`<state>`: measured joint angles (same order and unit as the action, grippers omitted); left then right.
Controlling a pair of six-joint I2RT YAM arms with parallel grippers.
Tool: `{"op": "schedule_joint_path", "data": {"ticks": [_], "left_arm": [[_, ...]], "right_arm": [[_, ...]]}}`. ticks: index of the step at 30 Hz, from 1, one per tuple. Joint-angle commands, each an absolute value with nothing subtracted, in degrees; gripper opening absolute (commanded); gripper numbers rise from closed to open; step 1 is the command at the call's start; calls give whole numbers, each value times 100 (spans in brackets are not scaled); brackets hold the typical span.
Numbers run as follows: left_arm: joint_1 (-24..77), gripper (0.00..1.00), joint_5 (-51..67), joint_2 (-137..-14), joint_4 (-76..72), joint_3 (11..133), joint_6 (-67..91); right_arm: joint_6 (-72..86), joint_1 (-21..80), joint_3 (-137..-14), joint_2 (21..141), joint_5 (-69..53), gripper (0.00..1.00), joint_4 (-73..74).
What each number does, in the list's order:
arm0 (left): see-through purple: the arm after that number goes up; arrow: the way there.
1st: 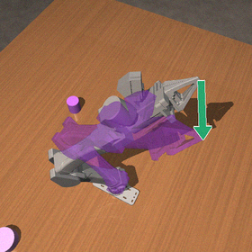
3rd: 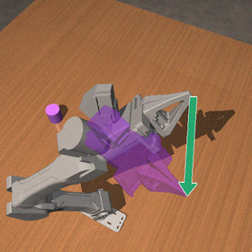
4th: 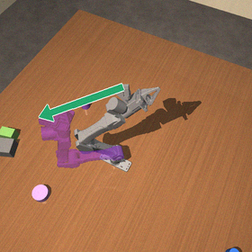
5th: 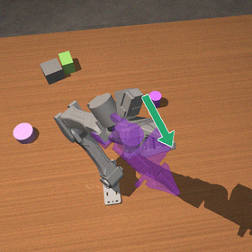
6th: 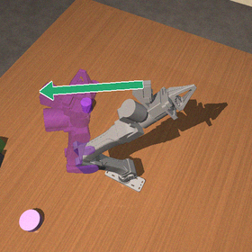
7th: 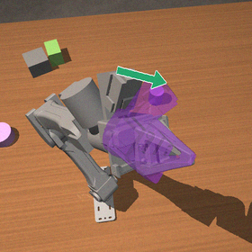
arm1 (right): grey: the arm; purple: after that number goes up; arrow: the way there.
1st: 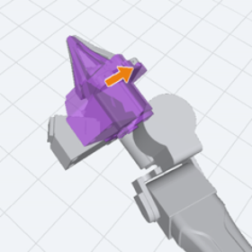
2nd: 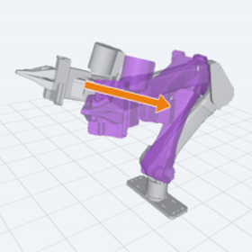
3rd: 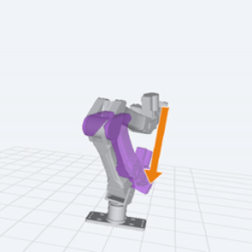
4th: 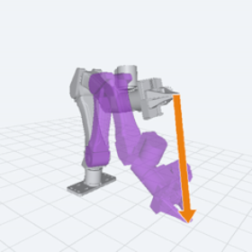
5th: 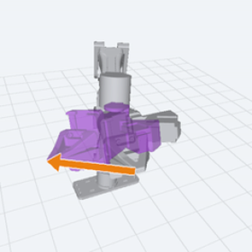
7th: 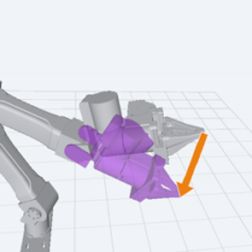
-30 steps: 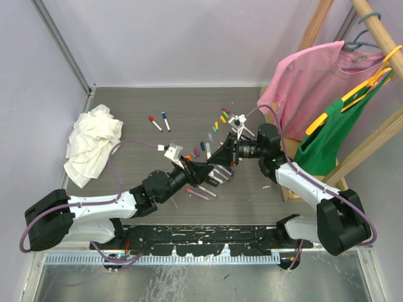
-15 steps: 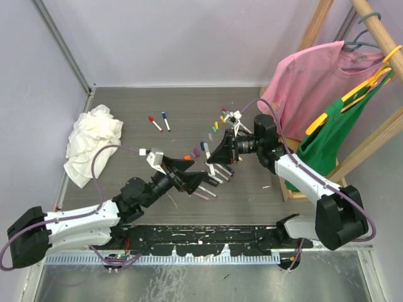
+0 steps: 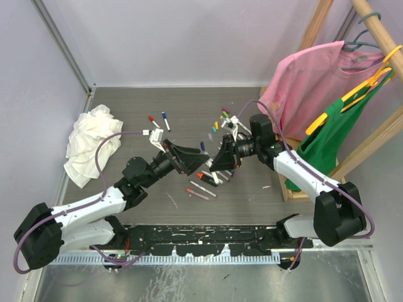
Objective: Open the pen caps
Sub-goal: Open the pen cap from the pen.
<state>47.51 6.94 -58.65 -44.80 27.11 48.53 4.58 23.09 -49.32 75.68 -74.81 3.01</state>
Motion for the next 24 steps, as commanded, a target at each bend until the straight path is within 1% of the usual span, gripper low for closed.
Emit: {"op": "schedule_joint_path", "data": {"ticks": [1,6,7,10,13,15,19,21,22,23,24], "left_arm": [[4723,87,1001,-6193,-4613,3096,5196],[4725,57,1123,-6470,-4614,3226,5320],[4720,53,1137,-6519,-4612,3232,5337],[4720,43,1157,-6601,-4614,3250,5361],[4720,38,1187,-6658,-4606,3272,5370],[4724,32,1221,-6691,-4614,3282,5365],[4720,14,1256,-6753,-4614,3299,5337],[4722,7,1287,-6789,-4614,3305,5291],[4722,3,1309,-6800,-4611,3323,5249],[4721,0,1309,-6810,-4606,3327,5210],[4720,0,1294,-6819,-4613,3320,5161]], "right_arm": [[190,2329,-5246,7560,-7702,1,431],[178,2332,-5265,7575,-7720,1,472],[176,2333,-5271,7576,-7725,1,475],[176,2335,-5273,7585,-7732,1,475],[176,2340,-5274,7593,-7729,1,491],[176,2339,-5273,7599,-7734,1,492],[176,2338,-5278,7620,-7731,1,501],[192,2338,-5282,7649,-7732,1,510],[201,2343,-5289,7673,-7736,2,518],[217,2351,-5291,7699,-7741,6,512],[249,2366,-5291,7723,-7735,13,519]]}}
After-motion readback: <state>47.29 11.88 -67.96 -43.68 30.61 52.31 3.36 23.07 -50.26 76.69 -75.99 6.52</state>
